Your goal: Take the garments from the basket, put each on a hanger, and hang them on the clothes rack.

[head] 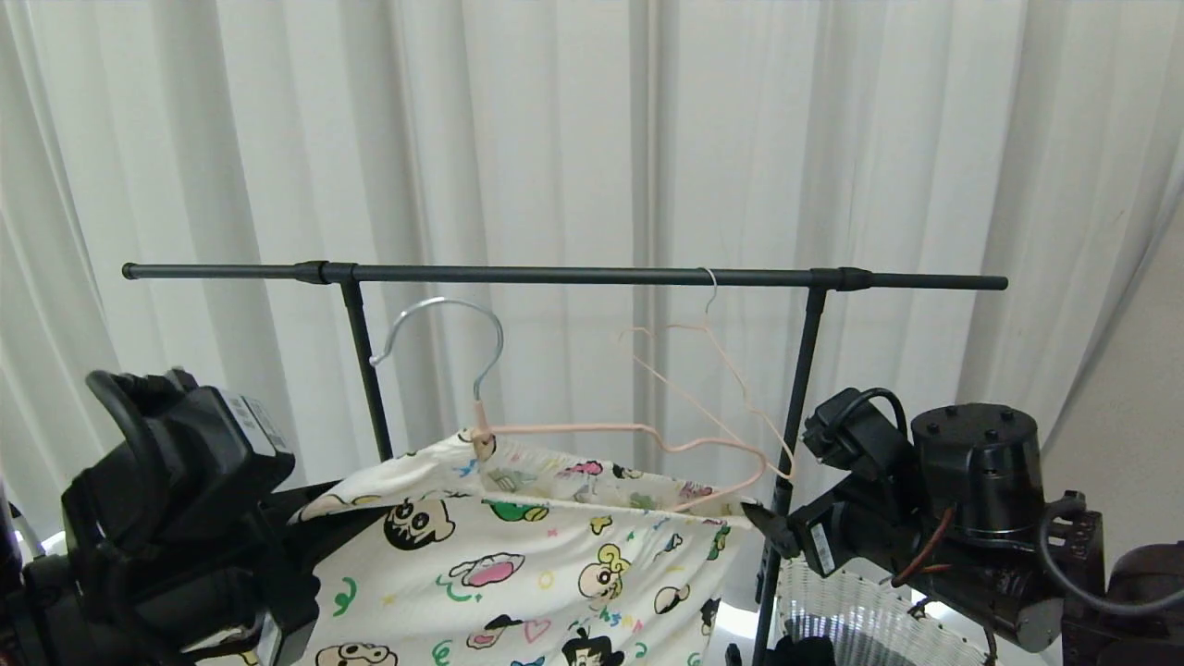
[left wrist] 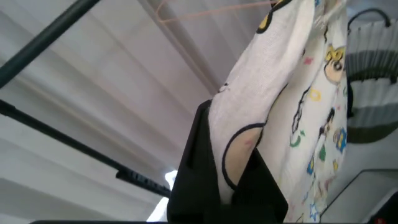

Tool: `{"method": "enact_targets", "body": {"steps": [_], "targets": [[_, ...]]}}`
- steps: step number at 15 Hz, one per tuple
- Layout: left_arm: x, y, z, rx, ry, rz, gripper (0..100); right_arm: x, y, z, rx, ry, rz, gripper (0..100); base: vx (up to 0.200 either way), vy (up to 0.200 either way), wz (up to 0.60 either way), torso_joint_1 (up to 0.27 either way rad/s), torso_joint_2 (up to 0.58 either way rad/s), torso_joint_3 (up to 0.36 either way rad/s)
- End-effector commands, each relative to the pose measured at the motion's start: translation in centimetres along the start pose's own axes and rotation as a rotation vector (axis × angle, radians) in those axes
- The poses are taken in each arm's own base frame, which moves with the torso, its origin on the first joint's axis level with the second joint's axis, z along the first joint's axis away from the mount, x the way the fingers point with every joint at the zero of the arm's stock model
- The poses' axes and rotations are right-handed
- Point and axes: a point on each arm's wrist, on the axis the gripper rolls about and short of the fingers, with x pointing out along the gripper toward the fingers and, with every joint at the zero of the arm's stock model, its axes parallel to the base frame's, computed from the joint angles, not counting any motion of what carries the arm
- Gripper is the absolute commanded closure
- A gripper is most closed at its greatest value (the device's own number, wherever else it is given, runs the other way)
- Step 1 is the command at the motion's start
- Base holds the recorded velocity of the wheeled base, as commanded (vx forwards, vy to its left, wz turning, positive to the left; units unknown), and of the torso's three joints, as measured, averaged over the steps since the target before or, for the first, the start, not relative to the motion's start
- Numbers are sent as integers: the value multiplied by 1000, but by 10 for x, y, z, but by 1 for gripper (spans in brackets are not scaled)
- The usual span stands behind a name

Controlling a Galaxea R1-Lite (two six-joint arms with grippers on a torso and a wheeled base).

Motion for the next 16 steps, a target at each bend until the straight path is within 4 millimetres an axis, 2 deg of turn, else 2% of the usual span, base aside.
{"method": "enact_targets", "body": {"steps": [1,5,9,11,13,16], "targets": [[-6,-6,-16,11,38,-2,100,-3,-6,3,9,-17,-18,0,0,0,0,0,0,0],[-7,-14,-38,61,137,12,100,-11,-8,10,9,-52,-14,0,0,0,0,0,0,0],[4,-19,-61,100,324,50,100,-24,-8,24,-55,-121,86,0,0,0,0,0,0,0],[10,-16,-55,59,320,65,100,-35,-7,29,-107,-133,168,0,0,0,0,0,0,0],[11,-15,-45,-61,267,76,100,-51,-3,30,-130,-122,287,0,0,0,0,0,0,0],[6,-17,-40,-119,214,79,100,-57,-3,30,-160,-113,324,0,0,0,0,0,0,0]]}}
